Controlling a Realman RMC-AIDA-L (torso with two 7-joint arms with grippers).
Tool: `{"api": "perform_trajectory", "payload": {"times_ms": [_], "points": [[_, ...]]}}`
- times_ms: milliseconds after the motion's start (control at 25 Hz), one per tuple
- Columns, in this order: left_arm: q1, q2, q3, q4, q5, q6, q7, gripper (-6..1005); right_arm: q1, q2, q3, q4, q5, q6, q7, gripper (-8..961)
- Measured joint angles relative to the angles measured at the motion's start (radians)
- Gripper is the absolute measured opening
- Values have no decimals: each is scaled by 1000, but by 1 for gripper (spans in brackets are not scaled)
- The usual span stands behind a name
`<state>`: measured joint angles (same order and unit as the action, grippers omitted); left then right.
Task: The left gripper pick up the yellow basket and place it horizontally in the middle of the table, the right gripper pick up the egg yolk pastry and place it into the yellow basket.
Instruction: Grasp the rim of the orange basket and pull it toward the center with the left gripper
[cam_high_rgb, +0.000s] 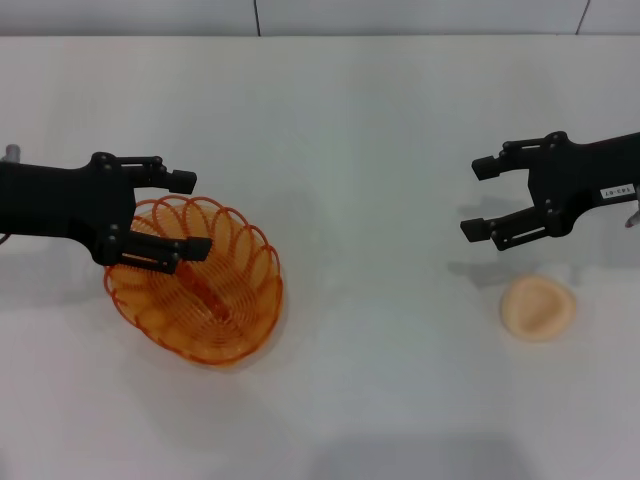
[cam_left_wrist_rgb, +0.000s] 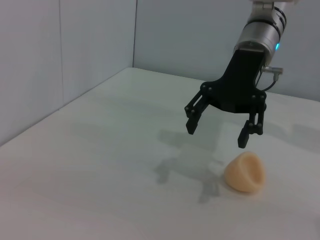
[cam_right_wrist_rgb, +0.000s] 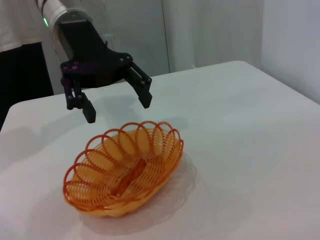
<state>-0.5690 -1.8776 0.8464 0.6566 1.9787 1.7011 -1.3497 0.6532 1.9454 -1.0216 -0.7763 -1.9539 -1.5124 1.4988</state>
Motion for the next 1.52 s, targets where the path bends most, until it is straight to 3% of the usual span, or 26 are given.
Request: {"api": "perform_trajectory", "payload": {"times_ms": [920, 1080, 1280, 1520], "points": [[-1, -1, 0, -1, 0, -6, -36, 887, -2, 5, 0, 2, 3, 0, -5, 869], [-5, -3, 2, 46, 4, 17, -144, 887, -6, 5, 1, 2, 3, 2, -8, 869], [4, -28, 2, 196, 56, 28, -357, 887, -12, 8, 6, 2, 5, 5, -20, 869], [2, -27, -4, 303, 124, 31, -549, 887, -13, 13, 9, 2, 6, 6, -26, 869]]}}
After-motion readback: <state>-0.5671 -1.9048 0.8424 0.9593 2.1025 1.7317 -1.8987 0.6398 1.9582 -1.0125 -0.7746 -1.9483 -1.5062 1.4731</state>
